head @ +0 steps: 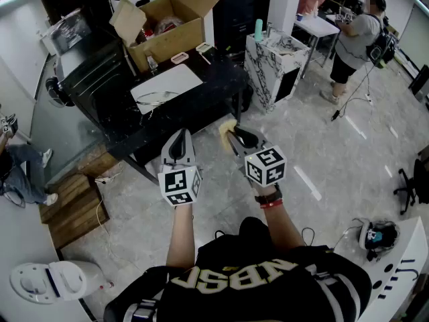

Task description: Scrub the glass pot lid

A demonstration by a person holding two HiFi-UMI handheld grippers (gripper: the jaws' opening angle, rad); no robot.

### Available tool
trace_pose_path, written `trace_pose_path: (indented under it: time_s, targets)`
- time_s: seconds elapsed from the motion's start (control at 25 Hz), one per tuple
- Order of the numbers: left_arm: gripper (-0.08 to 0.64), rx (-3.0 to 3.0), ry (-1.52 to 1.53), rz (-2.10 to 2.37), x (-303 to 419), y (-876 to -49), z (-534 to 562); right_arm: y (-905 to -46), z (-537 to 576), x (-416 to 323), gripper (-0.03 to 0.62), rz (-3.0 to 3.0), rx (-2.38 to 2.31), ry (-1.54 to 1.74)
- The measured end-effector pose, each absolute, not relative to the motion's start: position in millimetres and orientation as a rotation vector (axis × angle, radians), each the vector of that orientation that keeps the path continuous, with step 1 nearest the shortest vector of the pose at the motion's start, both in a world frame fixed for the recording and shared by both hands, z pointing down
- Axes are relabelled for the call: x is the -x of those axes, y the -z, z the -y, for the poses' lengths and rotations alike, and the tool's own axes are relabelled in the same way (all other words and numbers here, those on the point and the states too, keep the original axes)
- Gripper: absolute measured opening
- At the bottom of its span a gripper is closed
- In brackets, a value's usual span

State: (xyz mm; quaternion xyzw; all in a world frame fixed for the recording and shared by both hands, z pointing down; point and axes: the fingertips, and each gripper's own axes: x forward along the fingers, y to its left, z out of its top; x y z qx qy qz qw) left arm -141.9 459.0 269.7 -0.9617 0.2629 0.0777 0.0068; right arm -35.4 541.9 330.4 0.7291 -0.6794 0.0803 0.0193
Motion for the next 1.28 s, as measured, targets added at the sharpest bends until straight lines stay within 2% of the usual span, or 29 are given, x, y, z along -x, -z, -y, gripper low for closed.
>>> trace_pose_path:
  time_s: [0.36,0.64,1.04,1.28]
  targets:
    - [0.014,3.036,-0.166,-0.809,104,-286,-436,-337,-513,-1,0.080,2.123,-2.267,-0.323]
    - [0.014,2.947,-0.099,-1.000,85,-291,-358,-346,-410,-39,0.081,2.320,-2.160,-0.398]
    - [0.014,2.814,-0.186,-1.174,26,-275,-277,-332,-295,-100,0.081,2.545,-1.942,-0.358]
    - [0.014,2.789,-0.046,-1.351,13,-294,-238,-345,-253,-110,0.081,2.606,-1.812,-0.386]
